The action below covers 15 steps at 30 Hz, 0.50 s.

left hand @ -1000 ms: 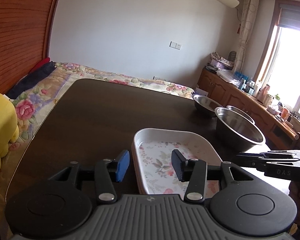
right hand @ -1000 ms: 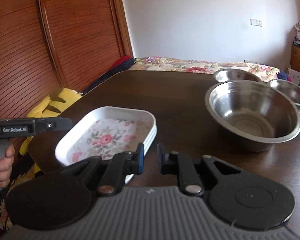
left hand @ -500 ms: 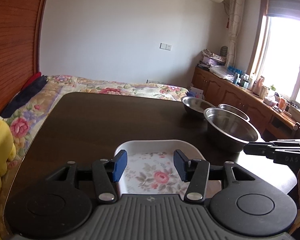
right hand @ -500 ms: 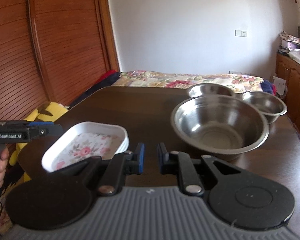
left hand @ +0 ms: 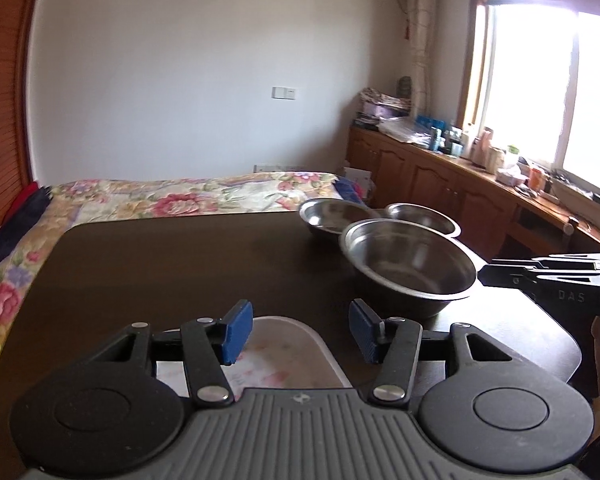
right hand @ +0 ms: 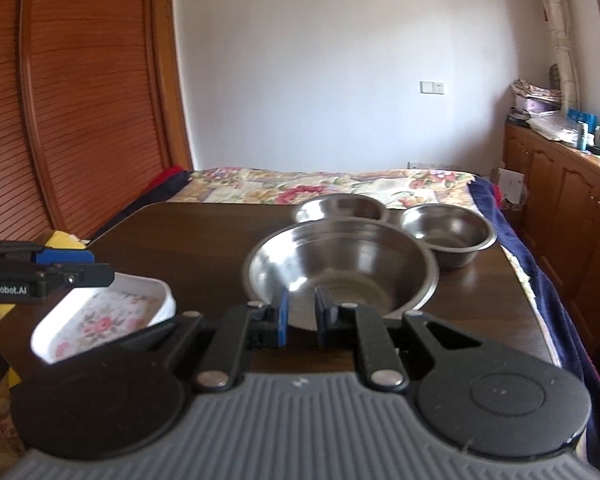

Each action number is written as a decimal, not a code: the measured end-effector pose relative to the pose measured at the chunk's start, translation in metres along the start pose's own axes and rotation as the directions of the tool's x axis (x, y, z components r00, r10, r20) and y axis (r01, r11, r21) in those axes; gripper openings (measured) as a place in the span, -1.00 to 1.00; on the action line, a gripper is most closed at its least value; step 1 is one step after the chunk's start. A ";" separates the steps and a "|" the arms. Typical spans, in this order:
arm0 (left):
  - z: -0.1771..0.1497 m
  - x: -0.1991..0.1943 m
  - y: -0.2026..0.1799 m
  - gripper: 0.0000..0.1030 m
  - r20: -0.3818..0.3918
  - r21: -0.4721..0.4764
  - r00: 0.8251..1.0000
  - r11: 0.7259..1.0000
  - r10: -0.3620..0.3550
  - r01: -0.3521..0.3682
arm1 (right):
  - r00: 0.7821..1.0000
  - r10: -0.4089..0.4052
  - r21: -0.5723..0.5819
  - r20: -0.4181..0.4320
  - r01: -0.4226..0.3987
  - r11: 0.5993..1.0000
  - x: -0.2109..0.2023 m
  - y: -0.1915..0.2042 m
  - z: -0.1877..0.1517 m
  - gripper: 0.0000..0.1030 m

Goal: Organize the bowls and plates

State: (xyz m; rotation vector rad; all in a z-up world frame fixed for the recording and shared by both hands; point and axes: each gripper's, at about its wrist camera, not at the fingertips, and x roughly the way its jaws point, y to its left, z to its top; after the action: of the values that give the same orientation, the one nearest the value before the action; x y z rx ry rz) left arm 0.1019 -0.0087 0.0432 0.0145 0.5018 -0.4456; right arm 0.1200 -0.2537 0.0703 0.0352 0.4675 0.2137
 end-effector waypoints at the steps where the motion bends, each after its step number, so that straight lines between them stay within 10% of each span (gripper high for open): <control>1: 0.002 0.002 -0.006 0.57 -0.001 0.008 1.000 1.000 -0.004 0.004 | 1.000 -0.007 0.003 0.001 0.007 1.000 0.000 -0.004 0.000 -0.67; 15: 0.029 0.069 -0.051 0.91 -0.034 0.070 0.999 0.997 -0.041 0.044 | 0.995 -0.103 0.022 0.003 0.103 0.994 0.027 -0.059 0.014 0.24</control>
State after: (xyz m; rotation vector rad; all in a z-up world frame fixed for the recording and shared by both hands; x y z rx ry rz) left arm 0.1476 -0.0867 0.0416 0.0800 0.5192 -0.5055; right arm 0.1611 -0.3055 0.0657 0.0331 0.4659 0.1069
